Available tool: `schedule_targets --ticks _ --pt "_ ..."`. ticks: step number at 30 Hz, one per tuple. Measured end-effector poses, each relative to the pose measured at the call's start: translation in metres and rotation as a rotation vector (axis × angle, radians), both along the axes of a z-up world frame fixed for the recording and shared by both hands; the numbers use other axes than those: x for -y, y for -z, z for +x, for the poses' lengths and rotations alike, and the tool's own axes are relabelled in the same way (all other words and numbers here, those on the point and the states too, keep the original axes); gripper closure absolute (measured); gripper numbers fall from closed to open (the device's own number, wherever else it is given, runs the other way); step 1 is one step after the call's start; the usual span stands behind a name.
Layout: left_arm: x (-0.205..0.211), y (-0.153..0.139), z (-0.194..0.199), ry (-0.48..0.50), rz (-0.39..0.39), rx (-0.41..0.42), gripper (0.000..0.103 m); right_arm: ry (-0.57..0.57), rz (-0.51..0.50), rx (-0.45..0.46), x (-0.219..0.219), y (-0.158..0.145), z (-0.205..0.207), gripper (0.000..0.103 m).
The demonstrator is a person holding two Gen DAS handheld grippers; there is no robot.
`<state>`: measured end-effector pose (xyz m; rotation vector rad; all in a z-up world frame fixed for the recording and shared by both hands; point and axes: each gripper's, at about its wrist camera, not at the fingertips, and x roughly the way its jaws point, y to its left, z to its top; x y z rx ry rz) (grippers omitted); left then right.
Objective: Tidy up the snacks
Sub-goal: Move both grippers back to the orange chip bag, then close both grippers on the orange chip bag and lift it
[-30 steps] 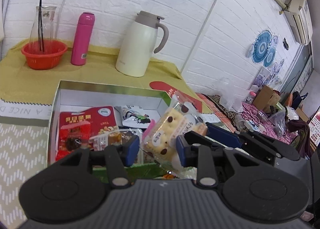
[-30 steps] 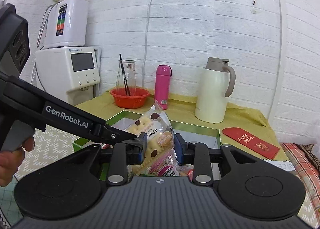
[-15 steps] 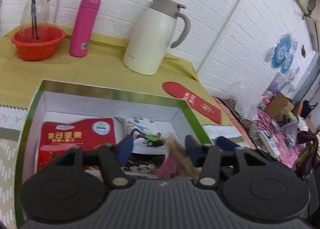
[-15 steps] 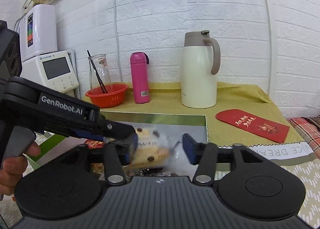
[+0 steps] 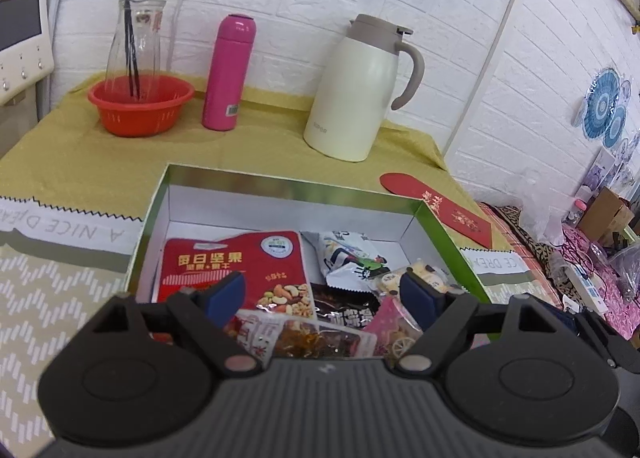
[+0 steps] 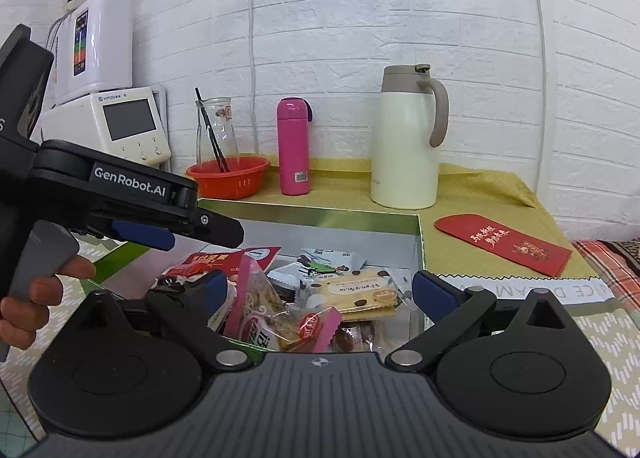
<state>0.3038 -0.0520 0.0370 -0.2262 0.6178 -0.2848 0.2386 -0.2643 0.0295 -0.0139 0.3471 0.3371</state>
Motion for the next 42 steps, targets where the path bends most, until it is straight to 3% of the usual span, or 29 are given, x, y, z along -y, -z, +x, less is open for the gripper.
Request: schedule_targets --ticks 14,20,26,36,42 --pt "-0.012 -0.028 -0.088 0.056 0.009 0.01 0.021 0.01 0.036 0.009 0.013 -0.035 -0.076 0.0" --pt "-0.022 0.0 -0.136 0.125 -0.01 -0.038 0.021 0.013 -0.012 -0.05 0.018 -0.012 -0.098 0.0" --pt "-0.034 0.031 -0.16 0.144 -0.019 -0.128 0.021 -0.004 -0.095 -0.153 0.008 0.025 -0.082 0.0" --pt "-0.051 0.03 -0.174 0.143 -0.002 -0.12 0.021 0.003 -0.141 -0.252 -0.004 0.052 -0.044 0.0" --pt "-0.04 0.038 -0.177 0.24 -0.013 -0.128 0.021 -0.201 -0.167 -0.22 -0.01 0.051 -0.099 0.0"
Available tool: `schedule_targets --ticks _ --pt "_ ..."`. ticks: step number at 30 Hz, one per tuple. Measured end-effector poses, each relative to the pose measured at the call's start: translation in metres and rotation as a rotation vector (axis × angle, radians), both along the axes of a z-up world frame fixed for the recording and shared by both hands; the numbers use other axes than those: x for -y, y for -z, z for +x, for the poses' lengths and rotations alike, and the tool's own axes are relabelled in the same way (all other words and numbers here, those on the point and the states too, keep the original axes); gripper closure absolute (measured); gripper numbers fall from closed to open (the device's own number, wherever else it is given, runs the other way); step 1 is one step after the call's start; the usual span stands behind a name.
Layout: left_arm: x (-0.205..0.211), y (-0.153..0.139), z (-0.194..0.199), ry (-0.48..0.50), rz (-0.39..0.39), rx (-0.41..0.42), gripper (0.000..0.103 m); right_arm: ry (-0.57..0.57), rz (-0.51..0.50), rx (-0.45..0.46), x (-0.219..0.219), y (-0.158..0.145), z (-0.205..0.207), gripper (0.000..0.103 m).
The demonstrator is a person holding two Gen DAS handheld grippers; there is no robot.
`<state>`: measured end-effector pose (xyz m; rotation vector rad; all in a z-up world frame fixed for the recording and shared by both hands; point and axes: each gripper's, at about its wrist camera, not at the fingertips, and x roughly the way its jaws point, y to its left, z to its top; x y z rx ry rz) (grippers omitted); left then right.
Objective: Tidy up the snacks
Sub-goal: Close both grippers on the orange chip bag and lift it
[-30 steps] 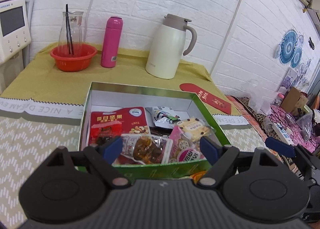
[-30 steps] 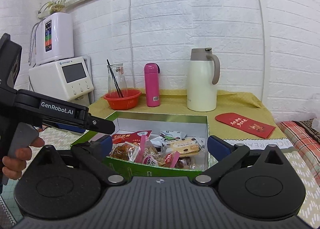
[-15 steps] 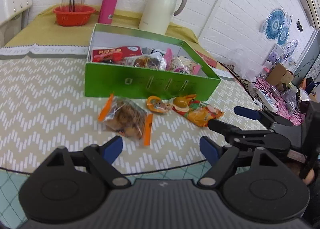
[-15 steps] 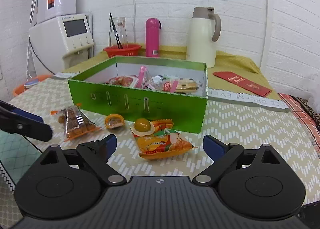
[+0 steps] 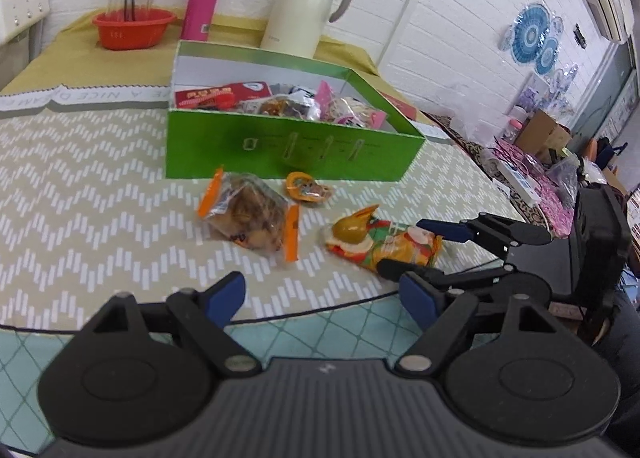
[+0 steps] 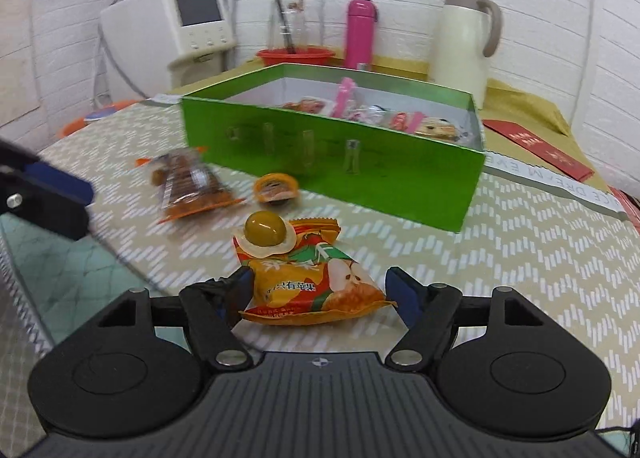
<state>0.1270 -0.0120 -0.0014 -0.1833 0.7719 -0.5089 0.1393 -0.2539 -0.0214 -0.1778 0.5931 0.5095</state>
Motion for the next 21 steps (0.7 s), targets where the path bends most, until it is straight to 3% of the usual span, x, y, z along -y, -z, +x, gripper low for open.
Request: schedule_targets --ticks 5,11,14,21 --pt "0.018 0.016 -0.005 0.102 0.003 -0.039 0.022 -0.124 -0.032 0.05 -0.003 0.0 -0.045 0.0" --pt "0.026 0.024 -0.011 0.15 0.006 -0.053 0.023 0.011 -0.001 0.071 0.009 -0.009 -0.062 0.0" --pt "0.022 0.019 -0.011 0.142 -0.004 -0.04 0.025 0.086 0.059 0.026 0.016 -0.013 -0.064 0.0" --pt "0.026 0.004 0.006 0.162 -0.04 -0.013 0.043 0.178 0.279 -0.141 0.025 -0.004 -0.052 0.0"
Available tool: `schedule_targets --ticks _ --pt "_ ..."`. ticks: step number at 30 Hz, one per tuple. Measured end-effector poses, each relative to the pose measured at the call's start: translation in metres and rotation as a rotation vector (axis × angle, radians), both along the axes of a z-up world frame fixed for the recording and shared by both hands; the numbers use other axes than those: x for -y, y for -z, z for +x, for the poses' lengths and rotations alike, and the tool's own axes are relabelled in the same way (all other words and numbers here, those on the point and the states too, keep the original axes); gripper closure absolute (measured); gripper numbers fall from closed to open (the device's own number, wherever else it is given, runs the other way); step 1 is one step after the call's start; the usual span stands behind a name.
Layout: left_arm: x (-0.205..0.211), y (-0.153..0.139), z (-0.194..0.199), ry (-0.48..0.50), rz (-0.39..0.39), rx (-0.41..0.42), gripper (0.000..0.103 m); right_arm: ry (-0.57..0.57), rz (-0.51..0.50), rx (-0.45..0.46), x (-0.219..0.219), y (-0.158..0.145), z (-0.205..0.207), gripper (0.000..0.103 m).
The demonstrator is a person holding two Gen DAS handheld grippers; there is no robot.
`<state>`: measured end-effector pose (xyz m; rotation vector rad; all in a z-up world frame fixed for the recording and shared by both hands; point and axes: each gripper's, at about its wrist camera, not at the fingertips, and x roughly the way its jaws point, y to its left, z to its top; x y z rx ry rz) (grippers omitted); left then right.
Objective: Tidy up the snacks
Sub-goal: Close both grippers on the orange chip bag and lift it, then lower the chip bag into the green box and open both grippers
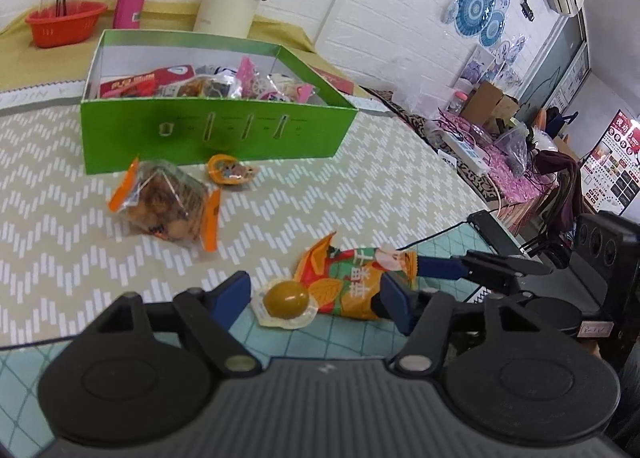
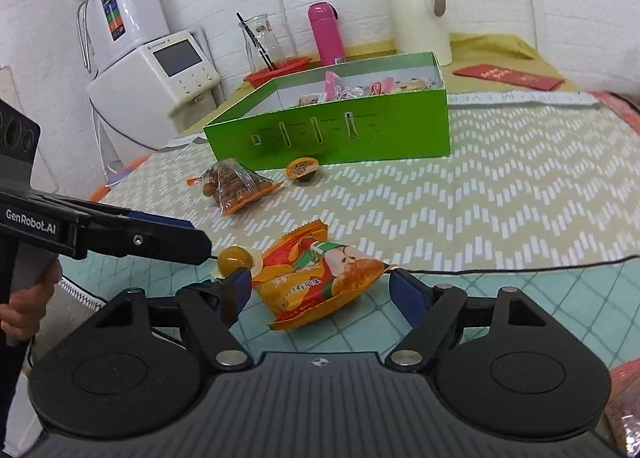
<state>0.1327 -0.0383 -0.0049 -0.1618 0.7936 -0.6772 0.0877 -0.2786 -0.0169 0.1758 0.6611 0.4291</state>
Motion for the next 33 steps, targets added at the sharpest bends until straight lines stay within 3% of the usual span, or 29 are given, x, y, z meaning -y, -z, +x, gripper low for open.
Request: schedule_targets --ticks 1,2,5,9,11,19,20,21,22,24,30,33 --pt "0.005 0.001 0.005 0.005 0.012 -0.002 0.043 0.007 -0.003 -0.005 -0.004 0.002 0.0 0.004" --pt "0.01 0.002 0.011 0.013 0.018 -0.008 0.044 0.015 -0.02 -0.003 -0.006 0.003 0.0 0.021" --pt "0.023 0.006 0.026 0.044 0.025 -0.03 0.044 0.025 -0.025 0.003 -0.002 0.004 -0.004 0.022" --pt "0.04 0.017 0.038 0.093 0.048 -0.063 0.053 0.07 -0.045 0.014 0.006 0.001 -0.007 0.019" --pt "0.047 0.021 0.041 0.106 0.055 -0.075 0.054 0.082 -0.019 -0.002 0.011 0.001 -0.009 0.011" --pt "0.06 0.024 0.049 0.138 0.063 -0.065 0.055 0.128 0.083 -0.047 0.017 0.004 -0.019 0.014" --pt "0.062 0.024 0.049 0.138 0.069 -0.059 0.063 0.122 0.095 -0.054 0.016 0.005 -0.019 0.024" --pt "0.064 0.024 0.048 0.147 0.076 -0.055 0.085 0.122 0.098 -0.055 0.015 0.007 -0.018 0.032" --pt "0.065 0.024 0.045 0.15 0.085 -0.049 0.087 0.131 0.098 -0.048 0.014 0.009 -0.016 0.043" --pt "0.068 0.023 0.039 0.147 0.123 -0.016 0.096 0.137 0.083 -0.033 0.013 0.009 -0.014 0.048" --pt "0.059 0.023 0.039 0.108 0.06 -0.05 0.102 0.122 0.047 0.023 0.011 -0.001 -0.012 0.053" --pt "0.056 0.011 0.037 0.086 0.028 -0.025 0.102 0.108 0.043 0.071 0.012 -0.014 -0.01 0.055"
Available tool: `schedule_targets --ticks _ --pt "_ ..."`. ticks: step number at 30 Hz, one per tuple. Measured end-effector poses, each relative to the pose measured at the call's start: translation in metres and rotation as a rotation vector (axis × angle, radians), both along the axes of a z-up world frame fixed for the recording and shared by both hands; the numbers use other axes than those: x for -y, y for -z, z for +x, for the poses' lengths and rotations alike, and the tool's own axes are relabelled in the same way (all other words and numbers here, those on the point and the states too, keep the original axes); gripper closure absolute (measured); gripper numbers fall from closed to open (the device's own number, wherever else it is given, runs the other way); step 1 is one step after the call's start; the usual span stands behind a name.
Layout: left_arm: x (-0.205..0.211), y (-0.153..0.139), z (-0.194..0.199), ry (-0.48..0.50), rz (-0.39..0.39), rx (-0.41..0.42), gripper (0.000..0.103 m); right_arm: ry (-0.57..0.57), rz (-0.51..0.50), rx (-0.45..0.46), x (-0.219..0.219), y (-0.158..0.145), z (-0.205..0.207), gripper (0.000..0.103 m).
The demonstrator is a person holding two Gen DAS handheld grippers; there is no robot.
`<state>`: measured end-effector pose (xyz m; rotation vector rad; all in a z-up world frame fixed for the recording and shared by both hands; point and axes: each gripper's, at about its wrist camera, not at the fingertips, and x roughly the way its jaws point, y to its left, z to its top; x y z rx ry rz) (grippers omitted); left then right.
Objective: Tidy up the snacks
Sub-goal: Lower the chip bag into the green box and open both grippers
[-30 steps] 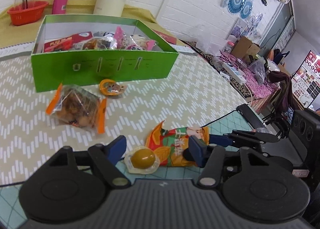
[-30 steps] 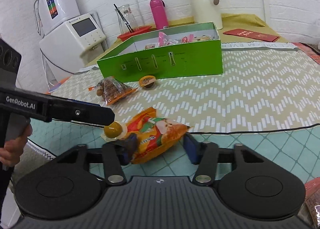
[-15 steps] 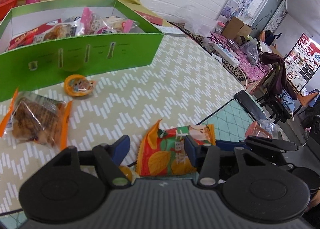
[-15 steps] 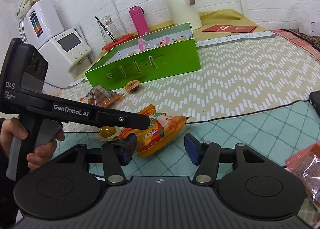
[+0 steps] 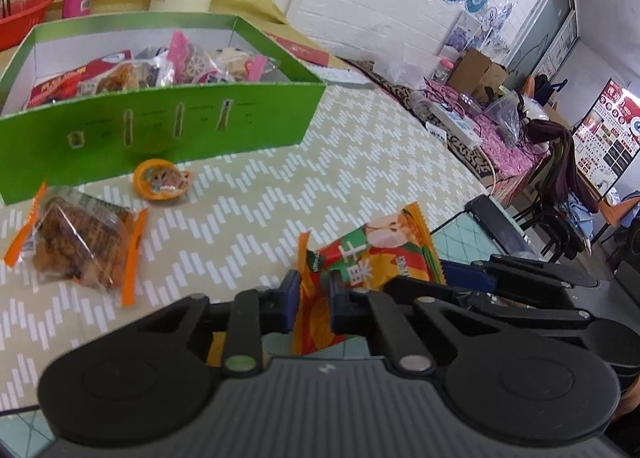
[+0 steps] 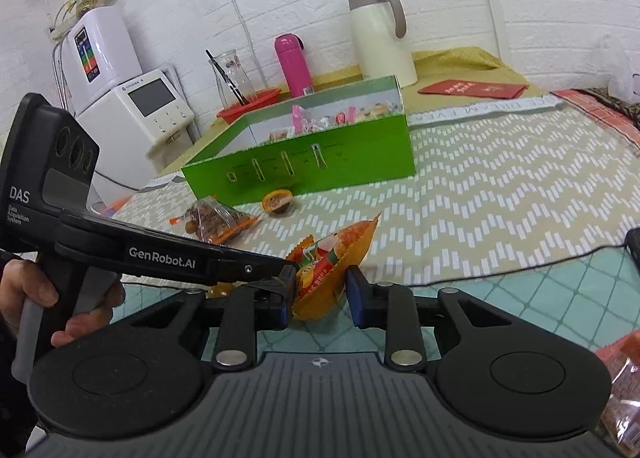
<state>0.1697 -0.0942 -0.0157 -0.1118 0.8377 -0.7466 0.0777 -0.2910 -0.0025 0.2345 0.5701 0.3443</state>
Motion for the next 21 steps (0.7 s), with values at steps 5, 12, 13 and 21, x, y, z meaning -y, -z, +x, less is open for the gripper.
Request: schedule_targets --ticks 5,12,13,21 --pt "-0.01 -0.036 0.008 -0.052 -0.074 0.072 0.102 -0.023 -0.016 0.112 -0.002 -0.033 0.015 0.06" --pt "-0.027 -0.081 0.039 -0.155 -0.145 0.146 0.102 -0.061 0.021 0.228 -0.007 -0.071 0.063 0.062" --pt "-0.029 -0.086 0.044 -0.168 -0.146 0.157 0.102 -0.071 0.029 0.243 -0.008 -0.075 0.072 0.062" --pt "-0.056 -0.093 0.097 -0.294 -0.141 0.15 0.102 -0.119 0.142 0.222 -0.02 -0.071 0.142 0.062"
